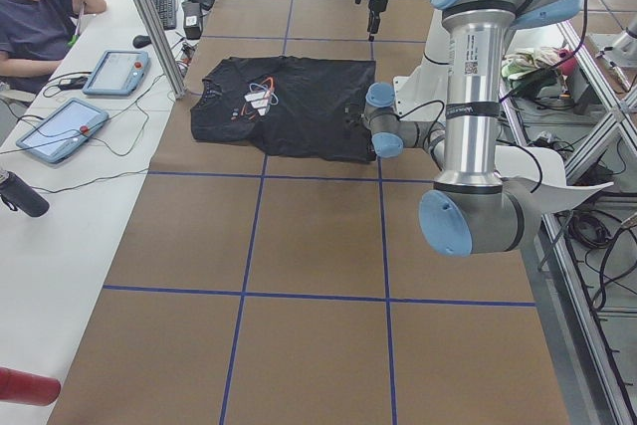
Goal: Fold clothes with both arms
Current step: 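Align and close both grippers on the hem corners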
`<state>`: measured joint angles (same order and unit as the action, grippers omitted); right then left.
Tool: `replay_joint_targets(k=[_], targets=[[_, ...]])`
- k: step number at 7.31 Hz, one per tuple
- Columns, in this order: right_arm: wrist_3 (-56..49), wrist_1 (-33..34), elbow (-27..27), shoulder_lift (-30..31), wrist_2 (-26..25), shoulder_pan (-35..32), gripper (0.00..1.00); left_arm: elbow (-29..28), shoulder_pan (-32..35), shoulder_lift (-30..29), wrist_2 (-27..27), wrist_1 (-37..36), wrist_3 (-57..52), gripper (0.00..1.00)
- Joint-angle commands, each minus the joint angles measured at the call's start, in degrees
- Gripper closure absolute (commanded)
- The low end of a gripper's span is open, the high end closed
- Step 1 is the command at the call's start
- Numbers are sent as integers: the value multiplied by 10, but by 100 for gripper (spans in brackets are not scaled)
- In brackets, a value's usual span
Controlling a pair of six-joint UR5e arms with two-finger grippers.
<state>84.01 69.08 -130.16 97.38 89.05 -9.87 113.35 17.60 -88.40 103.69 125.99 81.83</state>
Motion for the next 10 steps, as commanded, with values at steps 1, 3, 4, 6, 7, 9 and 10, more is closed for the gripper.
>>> replay_joint_targets(k=[1, 3, 4, 6, 7, 9, 10], targets=[[0, 0, 0, 0, 0, 0, 0, -10, -2, -2, 0, 2, 0, 3], [0, 0, 0, 0, 0, 0, 0, -19, -2, -4, 0, 2, 0, 24], [0, 0, 0, -1, 0, 0, 0, -20, -2, -4, 1, 2, 1, 37], [0, 0, -1, -1, 0, 0, 0, -18, -2, -2, 5, 2, 1, 66], [0, 0, -1, -2, 0, 0, 0, -14, -1, -1, 6, 2, 2, 87], [0, 0, -1, -1, 0, 0, 0, -8, 0, 2, 9, 0, 2, 100], [0, 0, -1, -2, 0, 1, 0, -5, 1, 2, 9, 0, 2, 100]])
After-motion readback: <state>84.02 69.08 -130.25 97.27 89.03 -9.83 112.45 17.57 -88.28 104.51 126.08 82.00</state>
